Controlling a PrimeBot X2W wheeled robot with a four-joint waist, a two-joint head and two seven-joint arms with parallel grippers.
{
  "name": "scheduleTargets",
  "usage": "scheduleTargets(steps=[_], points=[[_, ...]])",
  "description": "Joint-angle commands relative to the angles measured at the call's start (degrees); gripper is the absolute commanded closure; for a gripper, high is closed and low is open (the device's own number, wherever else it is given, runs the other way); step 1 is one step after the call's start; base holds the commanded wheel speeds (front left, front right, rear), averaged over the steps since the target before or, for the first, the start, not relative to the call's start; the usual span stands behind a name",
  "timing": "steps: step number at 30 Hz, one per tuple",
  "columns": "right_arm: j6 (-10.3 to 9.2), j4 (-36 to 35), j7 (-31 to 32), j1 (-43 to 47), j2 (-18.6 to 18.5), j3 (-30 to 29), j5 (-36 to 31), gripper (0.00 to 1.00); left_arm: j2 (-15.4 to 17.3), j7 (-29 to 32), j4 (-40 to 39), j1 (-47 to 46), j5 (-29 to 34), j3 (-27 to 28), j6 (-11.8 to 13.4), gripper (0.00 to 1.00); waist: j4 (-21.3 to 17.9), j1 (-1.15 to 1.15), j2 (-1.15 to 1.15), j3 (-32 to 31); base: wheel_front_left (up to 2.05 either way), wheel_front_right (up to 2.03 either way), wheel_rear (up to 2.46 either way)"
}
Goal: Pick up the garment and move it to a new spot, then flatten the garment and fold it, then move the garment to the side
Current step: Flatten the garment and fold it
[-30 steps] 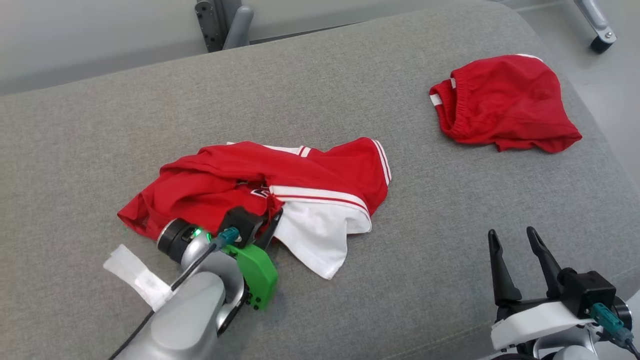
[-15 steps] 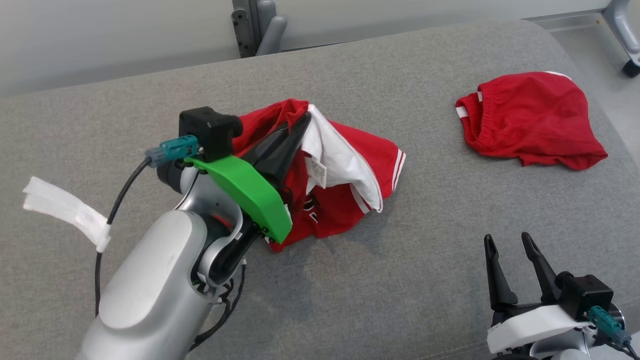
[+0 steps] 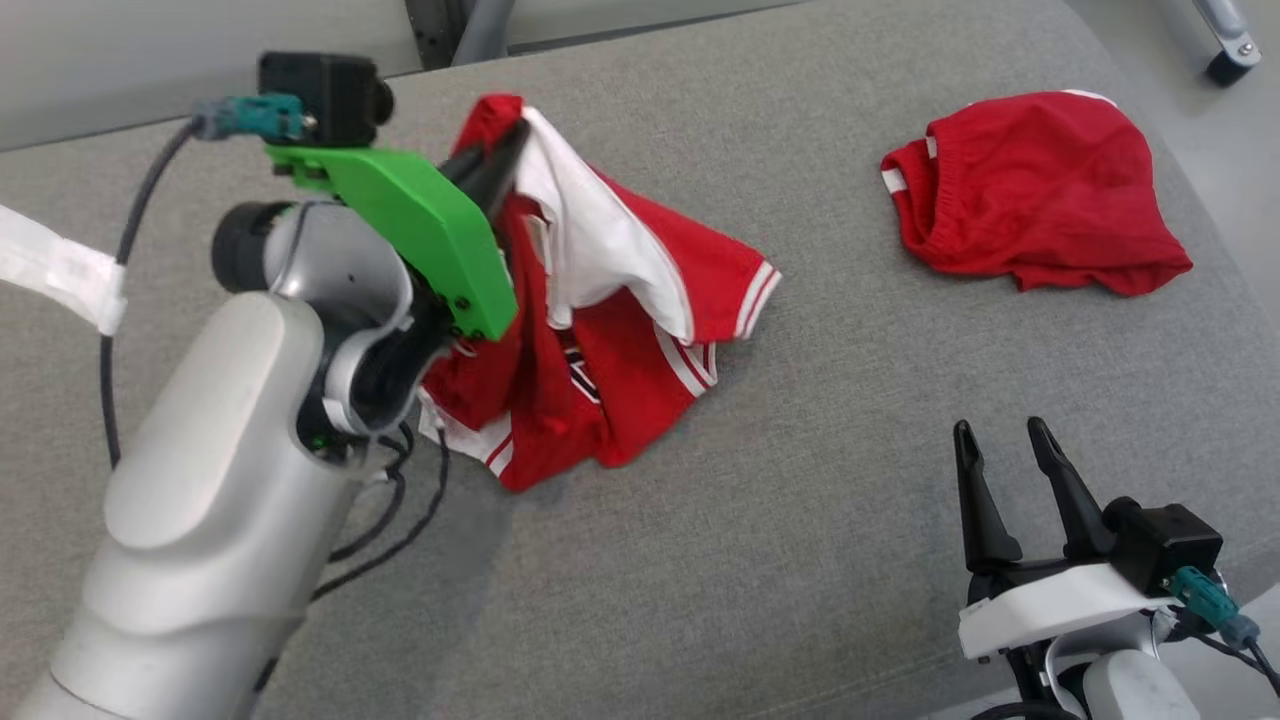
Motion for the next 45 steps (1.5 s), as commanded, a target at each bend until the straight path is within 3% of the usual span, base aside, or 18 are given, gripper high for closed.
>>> scheduleTargets(steps=[1, 9, 17, 19, 21, 22, 23, 28, 31, 38, 45], points=[[-0.07, 0.09, -0.08, -0.66, -0.14, 0.14, 0.37, 0.0, 0.8, -0.1, 0.79, -1.57, 0.62, 0.17, 0.1, 1.0, -2.76, 0.0, 0.0, 3.08, 0.0, 0.0, 0.0], [-0.07, 0.91, -0.08, -3.06, -0.13, 0.83, 2.71, 0.0, 2.41, -3.63, 19.84, -9.54, 3.1, 3.18, 1.58, 1.0, -7.01, 0.0, 0.0, 8.33, 0.0, 0.0, 0.0], [-0.07, 1.43, -0.08, -3.18, -0.14, 0.35, 3.39, 0.0, 1.04, -7.29, 29.35, -9.09, 1.18, 4.37, -1.57, 0.98, -7.08, 0.0, 0.0, 9.22, 0.0, 0.0, 0.0], [-0.07, 1.45, -0.09, -3.43, -0.15, 0.15, 2.88, 0.0, 0.43, -8.4, 30.35, -8.89, 0.8, 4.38, -2.68, 0.82, -6.36, 0.0, 0.0, 8.89, 0.0, 0.0, 0.0], [-0.07, 1.31, -0.08, -3.57, -0.16, 0.05, 2.27, 0.0, -0.2, -9.48, 31.0, -8.34, 0.0, 4.56, -4.12, 0.6, -5.58, 0.0, 0.0, 8.4, 0.0, 0.0, 0.0], [-0.07, 1.26, -0.08, -3.56, -0.16, -0.05, 1.93, 0.0, -0.44, -9.83, 31.14, -7.87, -0.4, 4.57, -4.94, 0.27, -5.19, 0.0, 0.0, 8.06, 0.0, 0.0, 0.0], [-0.07, 1.23, -0.09, -3.5, -0.16, -0.19, 1.59, 0.0, -0.63, -10.15, 31.11, -7.39, -1.02, 4.67, -5.79, 0.0, -4.8, 0.0, 0.0, 7.66, 0.0, 0.0, 0.0], [-0.07, 1.33, -0.08, -2.23, -0.18, -1.11, 0.13, 0.0, 1.17, -12.16, 28.02, -4.02, -2.09, 5.38, -9.2, 0.0, -3.34, 0.0, 0.0, 5.1, 0.0, 0.0, 0.0], [-0.07, 1.27, -0.08, -0.64, -0.17, -1.78, -0.64, 0.0, 3.21, -14.33, 23.38, 1.1, -1.78, 5.69, -9.54, 0.0, -2.63, 0.0, 0.0, 3.21, 0.0, 0.0, 0.0], [-0.06, 0.89, -0.08, 2.69, -0.16, -2.91, -2.01, 0.0, 4.34, -17.18, 10.95, 14.16, -0.03, 3.59, -6.42, 0.0, 0.85, 0.0, 0.0, 1.36, 0.0, 0.0, 0.0], [-0.06, 0.23, -0.08, 1.84, -0.16, -2.6, -3.85, 0.0, 4.11, -18.08, 8.91, 13.41, 5.88, -0.53, -4.5, 0.0, 2.61, 0.0, 0.0, 1.62, 0.0, 0.0, 0.0]])
